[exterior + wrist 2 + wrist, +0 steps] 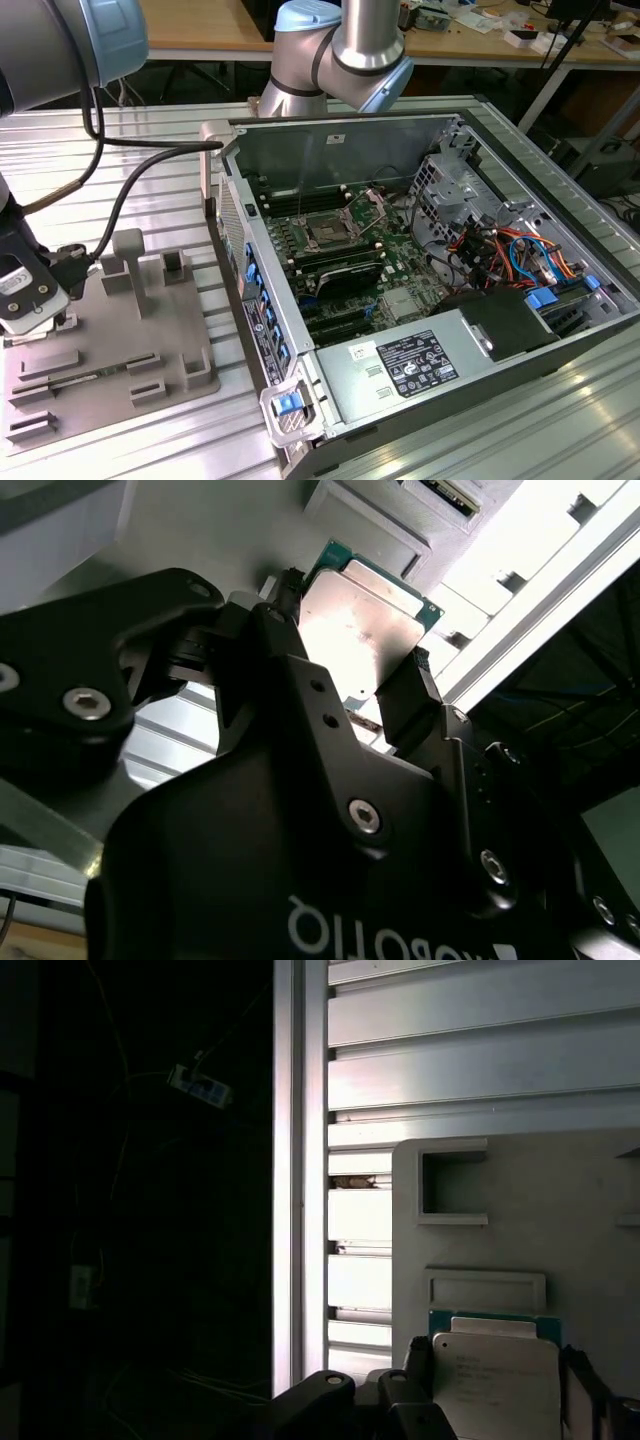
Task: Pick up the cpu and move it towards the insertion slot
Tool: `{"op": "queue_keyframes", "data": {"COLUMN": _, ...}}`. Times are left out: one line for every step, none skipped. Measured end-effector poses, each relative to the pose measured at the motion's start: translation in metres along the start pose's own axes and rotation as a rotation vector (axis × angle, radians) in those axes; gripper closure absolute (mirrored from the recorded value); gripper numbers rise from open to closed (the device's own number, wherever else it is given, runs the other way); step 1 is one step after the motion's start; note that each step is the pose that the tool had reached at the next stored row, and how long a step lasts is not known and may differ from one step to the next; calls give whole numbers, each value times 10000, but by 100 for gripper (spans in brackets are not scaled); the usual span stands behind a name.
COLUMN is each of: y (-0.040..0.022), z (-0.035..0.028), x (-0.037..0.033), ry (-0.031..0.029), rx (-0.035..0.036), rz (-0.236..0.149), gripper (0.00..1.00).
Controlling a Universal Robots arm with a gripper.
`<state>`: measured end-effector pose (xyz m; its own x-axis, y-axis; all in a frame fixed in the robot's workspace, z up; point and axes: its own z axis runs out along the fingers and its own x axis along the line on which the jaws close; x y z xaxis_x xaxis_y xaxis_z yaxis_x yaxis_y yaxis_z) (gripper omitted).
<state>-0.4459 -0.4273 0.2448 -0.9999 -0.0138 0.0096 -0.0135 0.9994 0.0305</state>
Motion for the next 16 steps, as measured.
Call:
{"op": "queue_keyframes", "data": {"y": 0, "z": -9, "x": 0, "ry": 0, "rx": 0, "rz": 1, "gripper": 45}}
{"op": "queue_keyframes", "data": {"y": 0, "z": -18, "x": 0, "ry": 0, "rx": 0, "rz": 0, "gripper": 45}}
{"op": "queue_keyframes", "data": {"y": 1, "z": -28, "x": 0, "ry": 0, "rx": 0, "rz": 0, "gripper": 45}}
{"op": "queue_keyframes", "data": {"y": 1, "z": -35, "x": 1, "ry": 1, "rx": 0, "rz": 0, "gripper": 45}}
{"op": "queue_keyframes", "data": {"y": 1, "z": -46, "x": 1, "ry": 0, "rx": 0, "rz": 0, "gripper": 45}}
{"op": "queue_keyframes", "data": {"y": 2, "z": -56, "x": 0, "ry": 0, "rx": 0, "rz": 0, "gripper": 45}}
{"op": "queue_keyframes", "data": {"y": 2, "z": -71, "x": 1, "ry": 0, "rx": 0, "rz": 0, "gripper": 45}}
{"op": "queue_keyframes", "data": {"y": 2, "z": -81, "x": 1, "ry": 0, "rx": 0, "rz": 0, "gripper": 45}}
{"op": "queue_keyframes", "data": {"y": 3, "z": -92, "x": 1, "ry": -1, "rx": 0, "rz": 0, "gripper": 45}}
{"op": "queue_keyframes", "data": {"y": 3, "z": -103, "x": 1, "ry": -1, "rx": -1, "rz": 0, "gripper": 45}}
{"op": "queue_keyframes", "data": {"y": 3, "z": -113, "x": 1, "ry": 0, "rx": 0, "rz": 0, "gripper": 45}}
{"op": "queue_keyframes", "data": {"y": 4, "z": -125, "x": 1, "ry": 0, "rx": 0, "rz": 0, "gripper": 45}}
{"op": "queue_keyframes", "data": {"y": 4, "z": -144, "x": 1, "ry": 0, "rx": 0, "rz": 0, "gripper": 45}}
{"op": "queue_keyframes", "data": {"y": 5, "z": -162, "x": 2, "ry": 0, "rx": 0, "rz": 0, "gripper": 45}}
{"op": "queue_keyframes", "data": {"y": 5, "z": -171, "x": 2, "ry": 0, "rx": 0, "rz": 0, "gripper": 45}}
{"op": "queue_keyframes", "data": {"y": 6, "z": -180, "x": 2, "ry": 0, "rx": 0, "rz": 0, "gripper": 45}}
